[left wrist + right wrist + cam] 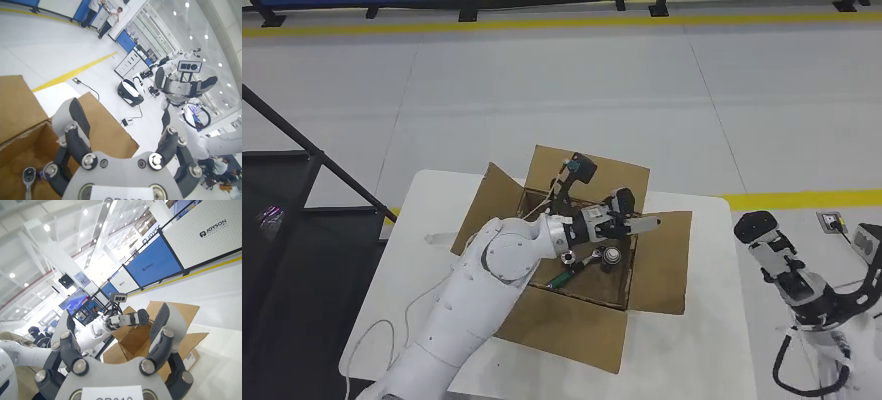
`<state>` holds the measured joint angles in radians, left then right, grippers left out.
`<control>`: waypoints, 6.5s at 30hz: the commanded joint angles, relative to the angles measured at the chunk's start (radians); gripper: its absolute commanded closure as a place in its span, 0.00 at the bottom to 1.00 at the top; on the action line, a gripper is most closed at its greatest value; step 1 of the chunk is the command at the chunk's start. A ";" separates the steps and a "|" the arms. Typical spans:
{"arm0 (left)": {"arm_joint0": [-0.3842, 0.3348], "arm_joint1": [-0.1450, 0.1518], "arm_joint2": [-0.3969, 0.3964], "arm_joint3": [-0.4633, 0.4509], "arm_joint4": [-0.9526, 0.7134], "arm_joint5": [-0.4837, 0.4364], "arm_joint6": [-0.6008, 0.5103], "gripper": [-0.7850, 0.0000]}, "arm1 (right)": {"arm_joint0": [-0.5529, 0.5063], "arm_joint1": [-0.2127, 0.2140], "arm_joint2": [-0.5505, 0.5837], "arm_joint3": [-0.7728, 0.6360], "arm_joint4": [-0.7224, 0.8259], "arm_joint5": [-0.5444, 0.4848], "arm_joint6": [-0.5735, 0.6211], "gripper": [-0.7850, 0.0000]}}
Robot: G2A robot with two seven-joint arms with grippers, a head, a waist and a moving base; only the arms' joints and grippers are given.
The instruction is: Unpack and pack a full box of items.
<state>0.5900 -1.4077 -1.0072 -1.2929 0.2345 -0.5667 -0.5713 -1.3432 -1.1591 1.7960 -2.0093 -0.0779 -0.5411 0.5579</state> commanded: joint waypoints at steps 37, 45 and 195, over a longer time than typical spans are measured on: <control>0.539 0.120 -0.582 -0.623 0.134 0.247 0.060 0.00 | 0.585 -0.013 -0.732 0.053 -0.839 0.247 0.646 0.00; 0.596 0.130 -0.638 -0.632 0.066 0.270 0.079 0.00 | 0.840 -0.079 -0.994 0.338 -0.878 0.297 0.795 0.00; 0.605 0.132 -0.643 -0.637 0.060 0.268 0.080 0.00 | 0.580 0.049 -0.414 0.138 -1.256 0.564 0.928 0.18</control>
<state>1.1948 -1.2758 -1.6499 -1.9297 0.2942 -0.2984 -0.4908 -0.7687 -1.1098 1.3889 -1.8211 -1.3285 0.0232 1.4776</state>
